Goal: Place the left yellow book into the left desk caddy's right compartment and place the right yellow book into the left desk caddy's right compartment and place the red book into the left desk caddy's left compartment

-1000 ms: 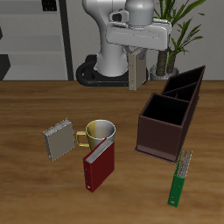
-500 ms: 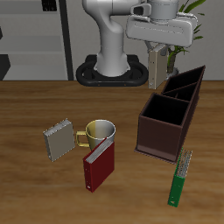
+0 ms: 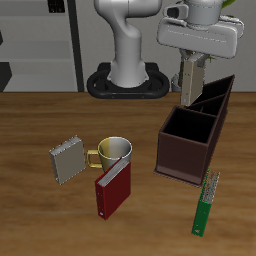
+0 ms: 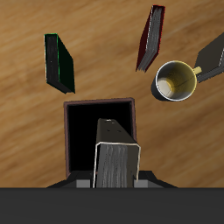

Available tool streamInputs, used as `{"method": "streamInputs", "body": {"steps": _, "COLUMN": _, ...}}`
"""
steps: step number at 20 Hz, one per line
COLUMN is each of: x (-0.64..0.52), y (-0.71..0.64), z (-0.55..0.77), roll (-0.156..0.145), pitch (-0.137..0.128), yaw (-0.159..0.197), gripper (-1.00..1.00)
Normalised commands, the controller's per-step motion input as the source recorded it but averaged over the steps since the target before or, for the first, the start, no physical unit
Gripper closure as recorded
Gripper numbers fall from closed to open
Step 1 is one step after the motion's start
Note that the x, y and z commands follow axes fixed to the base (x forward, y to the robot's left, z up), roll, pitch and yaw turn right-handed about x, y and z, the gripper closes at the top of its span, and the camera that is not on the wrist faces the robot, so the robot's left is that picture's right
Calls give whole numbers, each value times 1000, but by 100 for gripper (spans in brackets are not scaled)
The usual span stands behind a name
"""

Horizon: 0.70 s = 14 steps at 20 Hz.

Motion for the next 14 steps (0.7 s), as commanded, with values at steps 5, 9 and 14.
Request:
{"method": "streamInputs", "body": {"steps": 5, "x": 231, "y": 217, "z": -138, "roll": 16, "pitch": 26, "yaw": -19, "gripper": 100}}
{"method": "streamInputs", "body": {"steps": 9, "x": 58, "y": 305, "z": -107, "roll": 41, "pitch": 5, "yaw": -10, "gripper": 100}}
{"method": "streamInputs", "body": {"steps": 14, "x": 118, "y": 132, "z": -4, "roll": 14, "pitch": 0, "yaw": -12, "gripper": 100}}
